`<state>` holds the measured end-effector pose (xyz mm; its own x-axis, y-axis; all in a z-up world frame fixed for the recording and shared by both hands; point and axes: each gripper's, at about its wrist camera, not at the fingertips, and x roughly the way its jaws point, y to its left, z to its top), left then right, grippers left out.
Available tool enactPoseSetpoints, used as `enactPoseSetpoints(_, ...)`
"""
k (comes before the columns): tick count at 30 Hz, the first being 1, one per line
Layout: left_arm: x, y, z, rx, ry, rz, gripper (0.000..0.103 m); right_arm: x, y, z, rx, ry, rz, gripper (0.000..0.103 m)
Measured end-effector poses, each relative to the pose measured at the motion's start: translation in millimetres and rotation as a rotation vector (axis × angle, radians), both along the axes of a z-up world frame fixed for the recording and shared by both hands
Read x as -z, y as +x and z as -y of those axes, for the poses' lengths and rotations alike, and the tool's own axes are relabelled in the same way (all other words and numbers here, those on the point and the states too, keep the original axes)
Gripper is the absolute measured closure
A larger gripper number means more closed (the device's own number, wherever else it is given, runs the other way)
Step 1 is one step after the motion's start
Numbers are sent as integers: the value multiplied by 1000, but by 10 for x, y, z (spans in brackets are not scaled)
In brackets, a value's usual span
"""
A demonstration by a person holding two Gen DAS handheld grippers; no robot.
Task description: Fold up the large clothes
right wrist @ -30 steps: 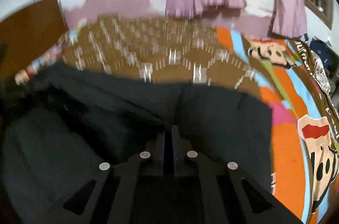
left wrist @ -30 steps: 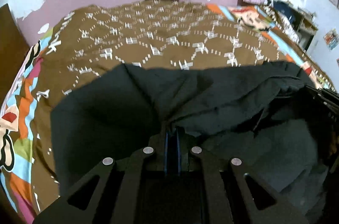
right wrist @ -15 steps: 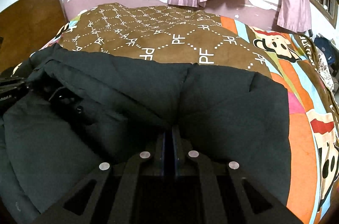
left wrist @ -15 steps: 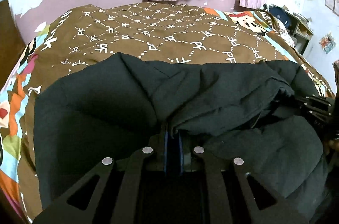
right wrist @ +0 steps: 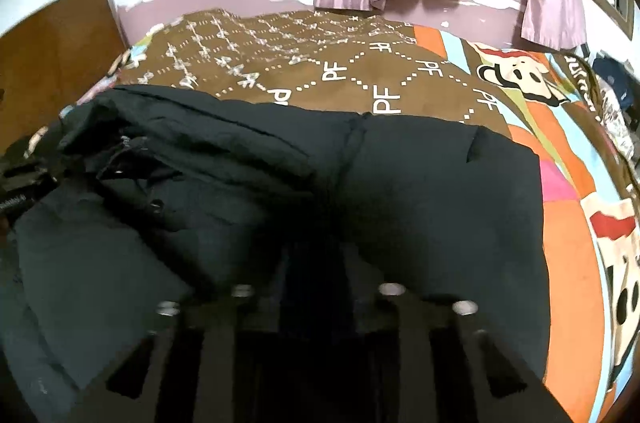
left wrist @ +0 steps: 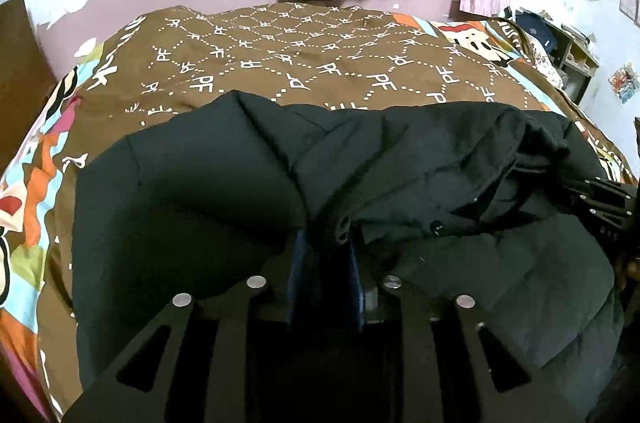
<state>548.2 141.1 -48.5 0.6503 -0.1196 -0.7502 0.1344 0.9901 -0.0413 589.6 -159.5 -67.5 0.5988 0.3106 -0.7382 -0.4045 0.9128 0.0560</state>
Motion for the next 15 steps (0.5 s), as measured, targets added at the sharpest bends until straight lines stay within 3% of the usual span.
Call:
enactPoseSetpoints(1, -13, -29, -5, 0, -2, 4, 80, -16, -29, 27, 1, 22, 3, 50)
enactPoseSetpoints(4, -75, -145, -23, 2, -16, 31, 58, -57, -120, 49, 42, 21, 39, 49)
enactPoseSetpoints(5, -103, -185, -28, -8, -15, 48, 47, -92, -160, 55, 62, 13, 70, 49)
enactPoseSetpoints(6, -138, -219, -34, -25, -12, 66, 41, -158, -217, 75, 93, 9, 117, 49)
enactPoseSetpoints(11, -482, -305, -160, -150, -104, 224, 25, -502, -211, 161, 172, 85, 220, 49)
enactPoseSetpoints(15, -709, -3, -58, -168, -167, 232, 24, -762, 70, 62, 178, 201, 211, 49)
